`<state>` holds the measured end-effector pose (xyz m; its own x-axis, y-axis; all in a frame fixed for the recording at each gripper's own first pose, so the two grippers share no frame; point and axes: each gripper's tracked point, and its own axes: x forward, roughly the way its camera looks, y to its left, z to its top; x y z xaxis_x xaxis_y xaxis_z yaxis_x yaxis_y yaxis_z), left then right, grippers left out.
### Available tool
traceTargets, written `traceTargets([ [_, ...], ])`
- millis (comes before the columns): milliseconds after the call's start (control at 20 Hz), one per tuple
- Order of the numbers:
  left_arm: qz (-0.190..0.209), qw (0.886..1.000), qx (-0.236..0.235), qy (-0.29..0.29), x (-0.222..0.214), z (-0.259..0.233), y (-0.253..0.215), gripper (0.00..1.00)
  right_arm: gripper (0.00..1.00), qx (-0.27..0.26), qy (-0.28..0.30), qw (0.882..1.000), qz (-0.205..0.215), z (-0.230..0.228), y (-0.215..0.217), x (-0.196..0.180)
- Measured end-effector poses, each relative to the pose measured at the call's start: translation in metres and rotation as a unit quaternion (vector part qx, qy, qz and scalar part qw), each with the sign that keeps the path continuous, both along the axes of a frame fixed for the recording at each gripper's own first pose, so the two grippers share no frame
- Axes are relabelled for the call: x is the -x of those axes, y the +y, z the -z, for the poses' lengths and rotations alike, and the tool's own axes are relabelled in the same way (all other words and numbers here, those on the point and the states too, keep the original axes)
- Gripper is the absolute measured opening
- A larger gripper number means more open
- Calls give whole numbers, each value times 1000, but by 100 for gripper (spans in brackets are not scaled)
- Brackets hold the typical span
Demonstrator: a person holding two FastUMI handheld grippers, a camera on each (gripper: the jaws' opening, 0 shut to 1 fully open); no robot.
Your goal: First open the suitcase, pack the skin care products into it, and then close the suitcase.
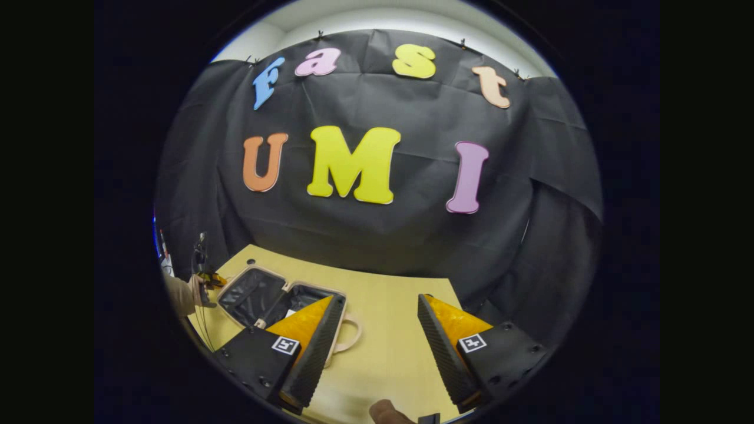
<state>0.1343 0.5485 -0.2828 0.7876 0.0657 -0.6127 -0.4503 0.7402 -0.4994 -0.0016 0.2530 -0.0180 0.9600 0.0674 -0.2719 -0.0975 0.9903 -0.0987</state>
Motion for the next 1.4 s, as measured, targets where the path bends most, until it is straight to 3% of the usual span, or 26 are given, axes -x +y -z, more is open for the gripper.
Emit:
traceTargets([
  [350,12,994,-89,-62,-3,-120,-26,3,79,-23,-26,999,-9,-5,-34,0],
  [600,42,982,-136,-120,-2,-208,-89,3,77,-29,-49,998,-12,-10,-62,-5],
  [750,60,971,-188,-137,0,-241,-134,3,79,-34,-69,997,-15,-22,-77,-4],
  [1050,94,961,-198,-167,-3,-275,-245,3,80,-11,-111,993,-34,-39,-108,3],
  [1200,137,949,-233,-162,-4,-271,-302,3,79,3,-130,990,-59,-42,-113,9],
  [1400,199,941,-232,-147,-11,-251,-384,3,79,0,-116,991,-71,-34,-128,9],
])
